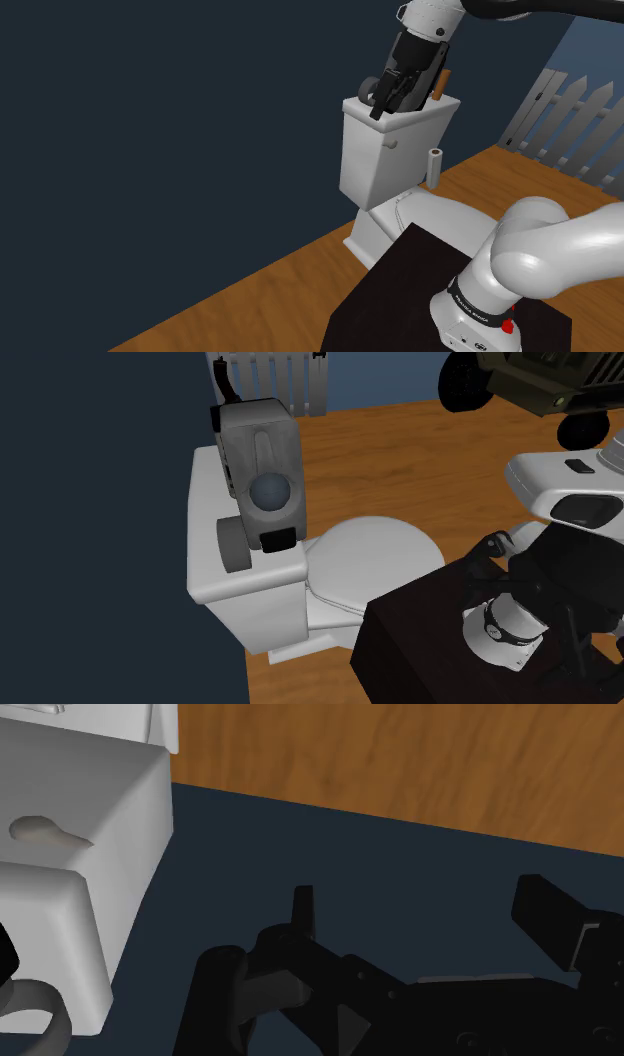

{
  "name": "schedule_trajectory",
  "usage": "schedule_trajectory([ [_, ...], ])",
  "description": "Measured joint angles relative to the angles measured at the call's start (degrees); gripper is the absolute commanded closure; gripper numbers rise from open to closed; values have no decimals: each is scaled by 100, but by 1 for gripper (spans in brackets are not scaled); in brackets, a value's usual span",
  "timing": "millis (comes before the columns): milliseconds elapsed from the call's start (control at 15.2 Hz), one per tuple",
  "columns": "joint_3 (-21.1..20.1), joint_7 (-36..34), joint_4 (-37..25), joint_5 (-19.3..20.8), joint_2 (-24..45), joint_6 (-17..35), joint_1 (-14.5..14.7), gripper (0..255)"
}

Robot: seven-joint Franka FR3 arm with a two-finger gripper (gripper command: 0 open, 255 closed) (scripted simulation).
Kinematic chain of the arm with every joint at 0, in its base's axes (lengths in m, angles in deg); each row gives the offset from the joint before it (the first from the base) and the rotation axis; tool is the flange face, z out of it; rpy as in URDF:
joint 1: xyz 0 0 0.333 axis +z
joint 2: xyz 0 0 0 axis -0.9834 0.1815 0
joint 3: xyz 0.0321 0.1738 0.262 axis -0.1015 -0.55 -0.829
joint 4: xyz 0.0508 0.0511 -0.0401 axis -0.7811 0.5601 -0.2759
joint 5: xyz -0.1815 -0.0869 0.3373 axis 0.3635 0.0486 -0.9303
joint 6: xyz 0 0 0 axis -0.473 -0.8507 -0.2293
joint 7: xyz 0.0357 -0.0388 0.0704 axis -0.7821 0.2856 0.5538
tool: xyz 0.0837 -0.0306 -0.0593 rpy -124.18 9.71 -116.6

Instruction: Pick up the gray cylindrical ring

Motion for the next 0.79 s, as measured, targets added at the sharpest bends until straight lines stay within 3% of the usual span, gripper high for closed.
schedule_trajectory([
  [264, 313, 605, -64, 172, 102, -84, 48, 0],
  [792, 1518, 3073, -824, 812, 980, -360, 229, 0],
])
